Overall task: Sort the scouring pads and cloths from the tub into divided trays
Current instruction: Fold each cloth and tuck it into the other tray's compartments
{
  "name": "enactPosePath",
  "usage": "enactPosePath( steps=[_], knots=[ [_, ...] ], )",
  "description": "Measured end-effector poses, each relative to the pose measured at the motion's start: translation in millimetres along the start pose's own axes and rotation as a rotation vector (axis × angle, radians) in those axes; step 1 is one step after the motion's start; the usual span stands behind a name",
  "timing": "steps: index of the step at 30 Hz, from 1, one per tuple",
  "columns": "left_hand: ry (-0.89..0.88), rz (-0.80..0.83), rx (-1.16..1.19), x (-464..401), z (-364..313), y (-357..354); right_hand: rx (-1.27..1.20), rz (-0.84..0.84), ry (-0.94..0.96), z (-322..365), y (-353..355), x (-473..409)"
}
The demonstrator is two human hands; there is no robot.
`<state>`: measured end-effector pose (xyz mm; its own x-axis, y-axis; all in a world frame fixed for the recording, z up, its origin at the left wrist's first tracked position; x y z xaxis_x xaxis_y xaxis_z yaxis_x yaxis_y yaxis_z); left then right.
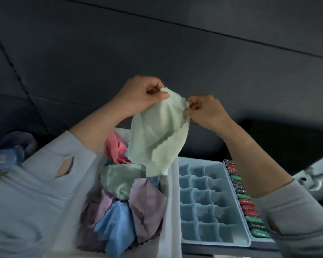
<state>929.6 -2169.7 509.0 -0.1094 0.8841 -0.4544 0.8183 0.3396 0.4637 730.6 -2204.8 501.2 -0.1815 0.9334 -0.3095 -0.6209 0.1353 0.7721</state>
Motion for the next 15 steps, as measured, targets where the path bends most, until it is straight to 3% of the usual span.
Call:
enactPosePath(
  steps=[3,6,8,11,15],
  knots=[
    [-0.013,-0.026,-0.048,-1,-4,7,-0.123,-0.013,-0.037,-1,5,2],
    [-0.033,0.017,-0.046,0,-10,4,-0.493,0.208,-0.029,11,7,8],
    [-0.080,0.028,-0.025,1,-20,-2,-0.540,0.272,0.010,23,9,10],
    [-0.092,0.039,0.041,5,-25,-8,-0.583,0.139,0.021,35,18,10],
    [0.022,0.232,-0.056,19,8,-6,-0.691,0.043,-0.056,13,42,5]
  ],
)
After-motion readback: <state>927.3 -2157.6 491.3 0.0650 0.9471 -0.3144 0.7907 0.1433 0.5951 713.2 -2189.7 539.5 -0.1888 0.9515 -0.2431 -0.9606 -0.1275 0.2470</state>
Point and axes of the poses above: each hand's wrist, its own x-axis away from the middle knuckle, its own y-axis out of the back of the hand, z = x × y, the point moved 3 cm from there along -x, towards the middle knuckle, and after that the axes turned 11 degrees about -z, right-handed, at the moved point
